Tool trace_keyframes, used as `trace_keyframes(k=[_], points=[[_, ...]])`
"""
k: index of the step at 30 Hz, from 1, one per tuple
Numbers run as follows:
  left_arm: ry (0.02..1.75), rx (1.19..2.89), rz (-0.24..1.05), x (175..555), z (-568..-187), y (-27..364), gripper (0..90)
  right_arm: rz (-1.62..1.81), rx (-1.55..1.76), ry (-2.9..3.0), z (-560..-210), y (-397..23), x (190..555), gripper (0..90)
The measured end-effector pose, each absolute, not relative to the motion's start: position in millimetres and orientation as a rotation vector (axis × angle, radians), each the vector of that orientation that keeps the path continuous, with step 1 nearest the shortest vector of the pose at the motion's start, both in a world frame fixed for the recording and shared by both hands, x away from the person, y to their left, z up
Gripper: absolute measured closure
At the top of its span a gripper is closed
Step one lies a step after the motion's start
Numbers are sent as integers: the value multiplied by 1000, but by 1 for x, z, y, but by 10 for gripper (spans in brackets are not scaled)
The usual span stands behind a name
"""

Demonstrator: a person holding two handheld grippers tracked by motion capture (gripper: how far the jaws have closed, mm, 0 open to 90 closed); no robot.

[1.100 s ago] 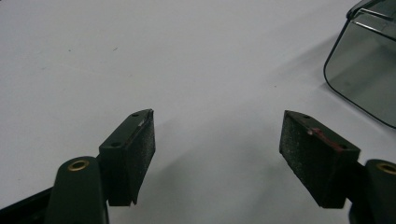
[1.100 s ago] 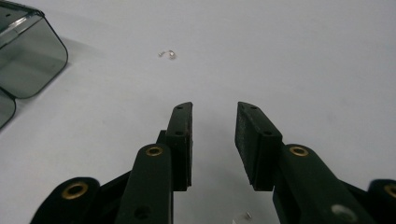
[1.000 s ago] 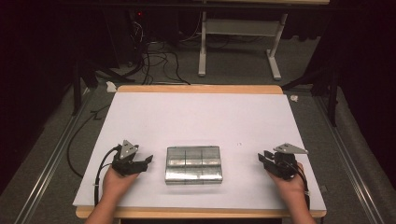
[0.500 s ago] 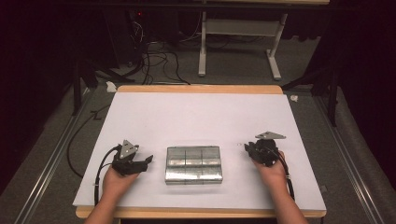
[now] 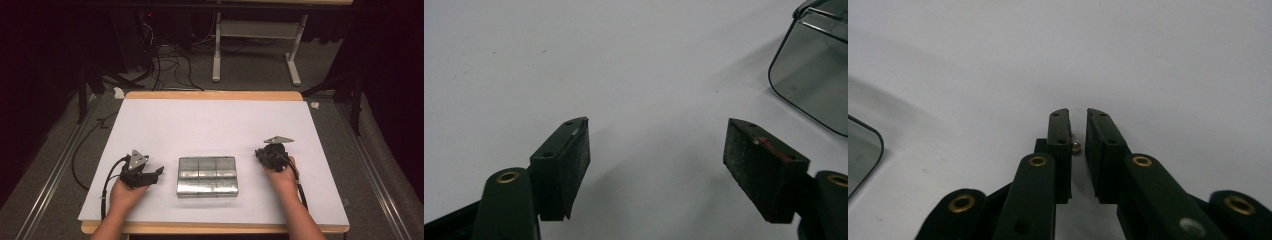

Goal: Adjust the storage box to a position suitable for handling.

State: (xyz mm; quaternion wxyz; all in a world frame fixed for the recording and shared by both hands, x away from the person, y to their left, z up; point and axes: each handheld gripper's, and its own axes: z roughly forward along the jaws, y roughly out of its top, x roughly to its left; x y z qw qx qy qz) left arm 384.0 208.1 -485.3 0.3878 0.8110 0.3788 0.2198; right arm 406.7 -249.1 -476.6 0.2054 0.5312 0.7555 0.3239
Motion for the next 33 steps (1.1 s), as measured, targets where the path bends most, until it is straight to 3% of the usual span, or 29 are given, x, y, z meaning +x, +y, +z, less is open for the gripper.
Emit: trace_keyframes(k=[14,33], points=[[967,2059,556,384,-486,208,272,878,1428,2151,-471,-246,407,866],[964,2066,556,384,-485,208,270,944,1422,2080,-458,-288,348,868]])
